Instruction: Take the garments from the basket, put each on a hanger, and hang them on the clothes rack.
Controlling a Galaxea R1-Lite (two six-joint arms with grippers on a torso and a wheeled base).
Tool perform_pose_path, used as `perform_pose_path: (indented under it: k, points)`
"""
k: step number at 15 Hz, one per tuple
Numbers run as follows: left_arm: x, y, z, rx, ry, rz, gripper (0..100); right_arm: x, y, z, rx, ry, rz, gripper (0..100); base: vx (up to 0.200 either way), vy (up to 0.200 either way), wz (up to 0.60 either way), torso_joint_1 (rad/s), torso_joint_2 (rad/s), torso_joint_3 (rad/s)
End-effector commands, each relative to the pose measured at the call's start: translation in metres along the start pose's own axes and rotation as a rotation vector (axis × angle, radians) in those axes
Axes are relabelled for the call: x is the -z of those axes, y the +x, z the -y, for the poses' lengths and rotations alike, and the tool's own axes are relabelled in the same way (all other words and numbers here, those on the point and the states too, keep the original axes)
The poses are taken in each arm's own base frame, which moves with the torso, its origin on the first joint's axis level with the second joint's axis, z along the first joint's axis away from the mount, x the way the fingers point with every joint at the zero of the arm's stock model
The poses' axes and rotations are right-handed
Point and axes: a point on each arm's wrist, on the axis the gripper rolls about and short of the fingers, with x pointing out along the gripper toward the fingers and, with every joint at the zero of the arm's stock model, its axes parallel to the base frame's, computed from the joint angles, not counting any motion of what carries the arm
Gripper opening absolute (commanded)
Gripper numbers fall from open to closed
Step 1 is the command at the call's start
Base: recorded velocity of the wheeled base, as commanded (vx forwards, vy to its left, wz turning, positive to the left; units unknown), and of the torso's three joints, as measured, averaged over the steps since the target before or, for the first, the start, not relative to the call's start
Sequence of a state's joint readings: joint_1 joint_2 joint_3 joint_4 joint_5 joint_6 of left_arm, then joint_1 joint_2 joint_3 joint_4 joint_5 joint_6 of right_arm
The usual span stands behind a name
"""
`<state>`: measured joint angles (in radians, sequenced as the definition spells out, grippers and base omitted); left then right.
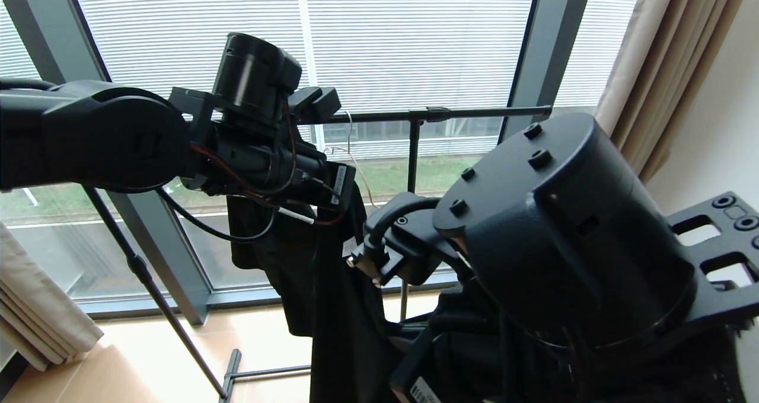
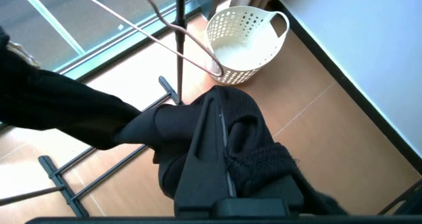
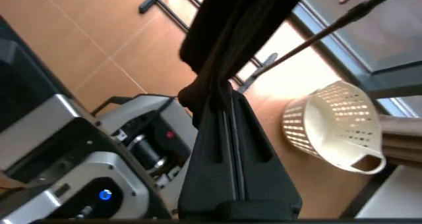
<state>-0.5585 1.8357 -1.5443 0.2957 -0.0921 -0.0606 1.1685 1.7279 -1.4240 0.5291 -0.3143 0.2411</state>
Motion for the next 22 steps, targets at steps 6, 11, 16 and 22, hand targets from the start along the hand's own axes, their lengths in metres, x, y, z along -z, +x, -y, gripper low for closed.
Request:
perform_pose_path:
  k: [6,11,16,22]
  points:
    - [-0.008,0.007,0.016,0.036,0.024,0.011,0,-0.021,0.005,-0.018,-0.108,0.27,0.112,0,0.0,0.0,0.0,0.0,0.0,0.0]
    - [-0.001,-0.003,0.004,0.003,0.005,-0.025,0,0.013,-0.013,0.027,0.018,0.31,0.057,0,0.0,0.0,0.0,0.0,0.0,0.0]
    - [0.011,-0.037,0.0,-0.016,0.095,-0.024,0,0.017,0.0,0.086,0.293,0.355,-0.003,0,0.0,0.0,0.0,0.0,0.0,0.0]
    - [0.069,-0.067,0.011,0.027,0.181,-0.147,0,-0.06,0.06,0.092,0.334,0.394,0.114,0,0.0,0.0,0.0,0.0,0.0,0.0]
